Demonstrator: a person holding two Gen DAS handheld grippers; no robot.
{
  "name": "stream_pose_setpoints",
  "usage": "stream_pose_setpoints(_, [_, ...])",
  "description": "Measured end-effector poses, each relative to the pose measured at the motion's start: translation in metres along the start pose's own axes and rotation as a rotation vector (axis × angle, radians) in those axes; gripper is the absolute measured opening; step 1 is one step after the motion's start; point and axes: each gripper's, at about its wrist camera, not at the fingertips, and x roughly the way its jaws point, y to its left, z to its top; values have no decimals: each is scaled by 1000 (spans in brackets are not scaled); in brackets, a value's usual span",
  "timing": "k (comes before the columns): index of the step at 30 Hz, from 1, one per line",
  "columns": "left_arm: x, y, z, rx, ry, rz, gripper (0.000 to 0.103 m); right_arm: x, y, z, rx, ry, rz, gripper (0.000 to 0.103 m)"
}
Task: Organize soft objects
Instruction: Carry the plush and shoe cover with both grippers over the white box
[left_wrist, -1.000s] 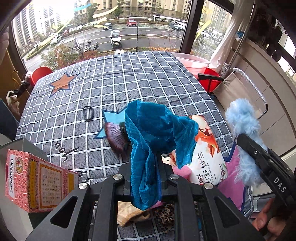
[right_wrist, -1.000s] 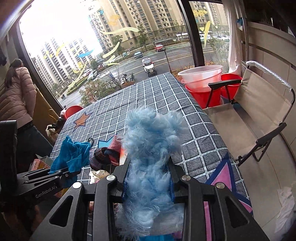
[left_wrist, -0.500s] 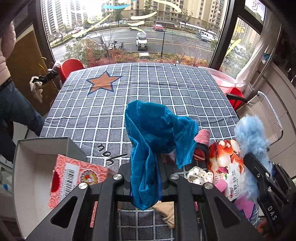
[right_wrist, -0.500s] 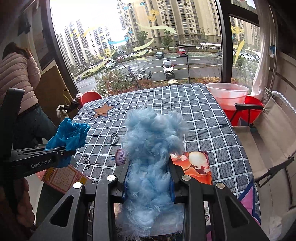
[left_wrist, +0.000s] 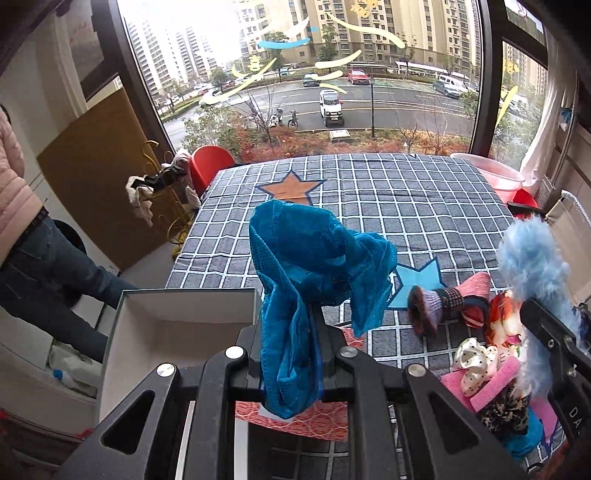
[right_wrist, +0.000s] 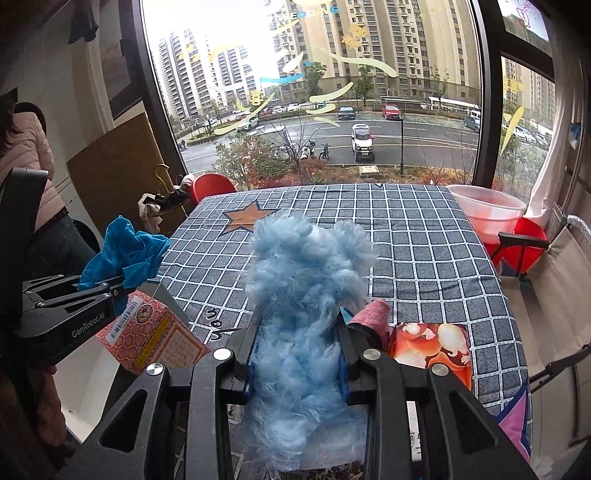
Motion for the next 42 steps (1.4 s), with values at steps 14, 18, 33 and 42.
stream_pose_setpoints(14, [17, 71, -24, -131, 164, -306, 19, 16, 78, 20, -108, 19, 107, 33])
stream_pose_setpoints(18, [22, 99, -37, -171, 189, -328, 19, 23, 107, 24, -150, 29, 134, 33])
stream_pose_setpoints(33, [41, 175, -120, -272, 249, -264, 19, 49, 202, -3, -309, 86, 205, 33])
stream_pose_setpoints(42, [44, 176, -152, -260, 255, -217, 19, 66, 229, -28, -361, 145, 233, 33])
